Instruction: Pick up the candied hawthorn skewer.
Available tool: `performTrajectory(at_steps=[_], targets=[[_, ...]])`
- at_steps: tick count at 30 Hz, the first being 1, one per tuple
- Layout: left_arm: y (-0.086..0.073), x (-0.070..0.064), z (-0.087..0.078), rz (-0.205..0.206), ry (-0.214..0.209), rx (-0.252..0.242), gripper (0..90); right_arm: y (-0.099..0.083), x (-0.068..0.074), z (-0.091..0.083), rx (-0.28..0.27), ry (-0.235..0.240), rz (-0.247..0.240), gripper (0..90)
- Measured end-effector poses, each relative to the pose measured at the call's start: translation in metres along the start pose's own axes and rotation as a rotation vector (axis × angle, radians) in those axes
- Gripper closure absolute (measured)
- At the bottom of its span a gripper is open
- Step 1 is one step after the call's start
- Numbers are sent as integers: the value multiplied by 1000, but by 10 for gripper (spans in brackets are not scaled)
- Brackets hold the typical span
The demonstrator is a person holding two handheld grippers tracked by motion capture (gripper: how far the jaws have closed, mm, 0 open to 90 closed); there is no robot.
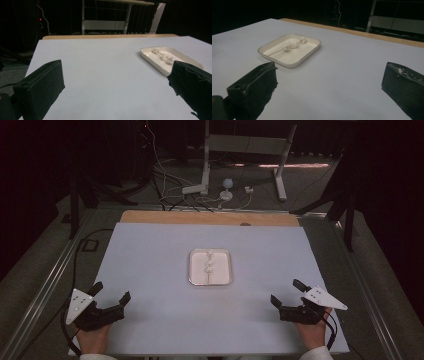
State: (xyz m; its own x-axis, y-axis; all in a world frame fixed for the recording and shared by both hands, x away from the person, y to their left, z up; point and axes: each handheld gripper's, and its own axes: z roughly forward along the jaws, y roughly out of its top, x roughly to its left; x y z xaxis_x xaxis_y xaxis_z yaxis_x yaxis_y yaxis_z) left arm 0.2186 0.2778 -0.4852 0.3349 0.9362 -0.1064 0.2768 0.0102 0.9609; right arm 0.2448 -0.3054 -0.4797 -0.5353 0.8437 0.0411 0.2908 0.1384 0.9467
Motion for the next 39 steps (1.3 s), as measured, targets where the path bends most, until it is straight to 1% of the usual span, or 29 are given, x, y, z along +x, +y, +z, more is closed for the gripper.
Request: performTrajectory(at_steps=[1,4,6,7,9,10,11,12,13,14,16,19,24,28,33,39], targets=[[0,1,0,-6,1,-1,4,-1,-1,0,3,-6,4,0],[-1,2,0,-7,5,1,4,-1,-2,0,6,-12,2,0],[-2,2,1,-10,8,15,5,-1,-2,0,7,-15,0,0],[-2,1,1,-9,13,21,5,-1,-1,0,8,-23,-8,0],[-2,1,1,-21,10,24,4,-1,-1,0,8,-25,-12,0],[-1,0,2,-24,3,23,5,-1,-1,-1,8,-27,-13,0],[-1,-1,2,-23,-13,19,4,-2,-1,-1,9,-30,-15,0],[0,-2,3,-22,-33,20,4,-2,-2,-1,9,-32,-3,0],[1,-4,4,-17,-44,26,4,-2,-2,-1,9,-32,-3,0],[2,-5,6,-9,-47,30,4,-3,-2,-2,3,-31,14,0],[6,-8,10,-1,-47,37,4,-3,-2,-2,1,-30,14,0],[16,-14,15,11,-50,52,4,-3,-2,-3,1,-33,14,0],[32,-20,28,27,-69,69,4,-3,-4,-3,1,-36,22,0],[39,-24,39,12,-79,82,4,-4,-5,-2,5,-37,24,0],[46,-31,52,23,-90,87,4,-4,-5,-2,10,-37,30,0],[54,-43,68,25,-121,88,4,-4,-7,-2,13,-43,30,0]])
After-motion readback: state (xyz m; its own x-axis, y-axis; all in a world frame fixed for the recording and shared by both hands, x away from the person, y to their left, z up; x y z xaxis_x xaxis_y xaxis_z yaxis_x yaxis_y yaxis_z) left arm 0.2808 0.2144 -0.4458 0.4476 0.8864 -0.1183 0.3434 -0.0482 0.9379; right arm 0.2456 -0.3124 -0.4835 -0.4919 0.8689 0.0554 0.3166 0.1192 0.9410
